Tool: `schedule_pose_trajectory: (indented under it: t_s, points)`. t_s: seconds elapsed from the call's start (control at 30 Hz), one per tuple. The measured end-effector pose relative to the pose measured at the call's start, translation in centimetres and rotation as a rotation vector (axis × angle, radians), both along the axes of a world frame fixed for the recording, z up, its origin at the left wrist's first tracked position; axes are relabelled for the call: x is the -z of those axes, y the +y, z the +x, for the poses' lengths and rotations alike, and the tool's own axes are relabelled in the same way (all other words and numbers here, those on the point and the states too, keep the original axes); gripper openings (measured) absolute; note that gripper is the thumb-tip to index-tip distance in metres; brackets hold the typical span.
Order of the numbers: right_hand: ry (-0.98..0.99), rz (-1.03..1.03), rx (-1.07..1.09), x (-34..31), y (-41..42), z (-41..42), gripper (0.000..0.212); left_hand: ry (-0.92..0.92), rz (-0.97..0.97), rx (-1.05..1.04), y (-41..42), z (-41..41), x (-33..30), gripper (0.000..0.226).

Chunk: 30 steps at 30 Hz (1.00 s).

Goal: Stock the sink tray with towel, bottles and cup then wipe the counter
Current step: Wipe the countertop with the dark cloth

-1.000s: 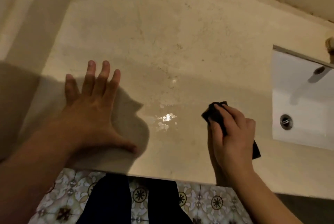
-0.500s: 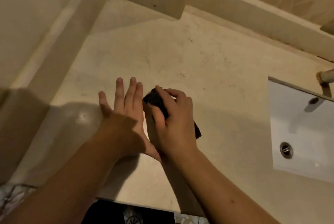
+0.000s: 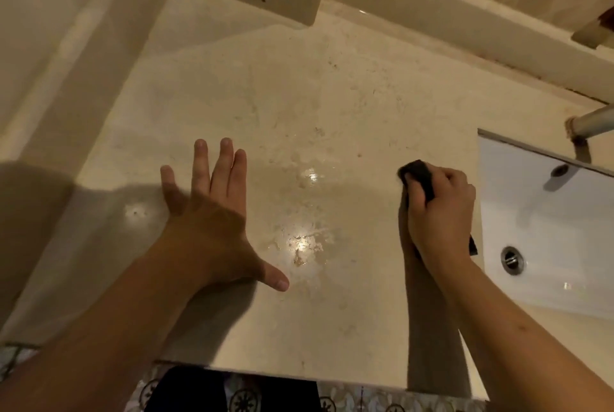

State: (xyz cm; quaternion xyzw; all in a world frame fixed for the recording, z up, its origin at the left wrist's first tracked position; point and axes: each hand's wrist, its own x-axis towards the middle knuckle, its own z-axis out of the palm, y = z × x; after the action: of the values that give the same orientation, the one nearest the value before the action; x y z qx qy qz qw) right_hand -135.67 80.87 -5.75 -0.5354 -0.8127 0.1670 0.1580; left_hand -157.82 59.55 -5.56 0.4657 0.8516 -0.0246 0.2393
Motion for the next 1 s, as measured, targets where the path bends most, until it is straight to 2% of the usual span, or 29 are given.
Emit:
schedule_pose_trajectory:
  t_s: [0.13, 0.27, 0.4, 0.5, 0.6, 0.8, 1.0]
  points:
    - [0.137, -0.027, 0.151, -1.8, 0.4, 0.2, 0.029, -0.014, 0.015, -0.015, -0.2, 0.6, -0.2, 0.175]
    - [0.324, -0.022, -0.050, -3.8, -6.0, -6.6, 0.025, -0.007, 0.061, -0.096, -0.5, 0.2, -0.2, 0.177]
    - [0.289, -0.081, -0.243, -3.2, -11.7, -12.0, 0.029, -0.070, 0.086, -0.075, -0.7, -0.4, 0.0, 0.180]
    - [0.145, -0.112, -0.282, -1.4, -14.7, -12.7, 0.038, -0.045, 0.053, -0.014, -0.7, -0.7, 0.2, 0.179]
    - [0.028, -0.057, -0.322, -0.2, -15.8, -11.2, 0.039, -0.018, 0.037, 0.009, -0.8, -0.7, 0.6, 0.176]
    - [0.032, -0.028, -0.342, -0.1, -14.1, -4.6, 0.039, 0.039, 0.044, 0.035, -0.8, -0.9, 1.5, 0.172]
    - [0.071, -0.004, -0.276, 0.0, -7.7, 3.4, 0.033, -0.042, -0.011, -0.032, -1.1, -0.2, -0.3, 0.170]
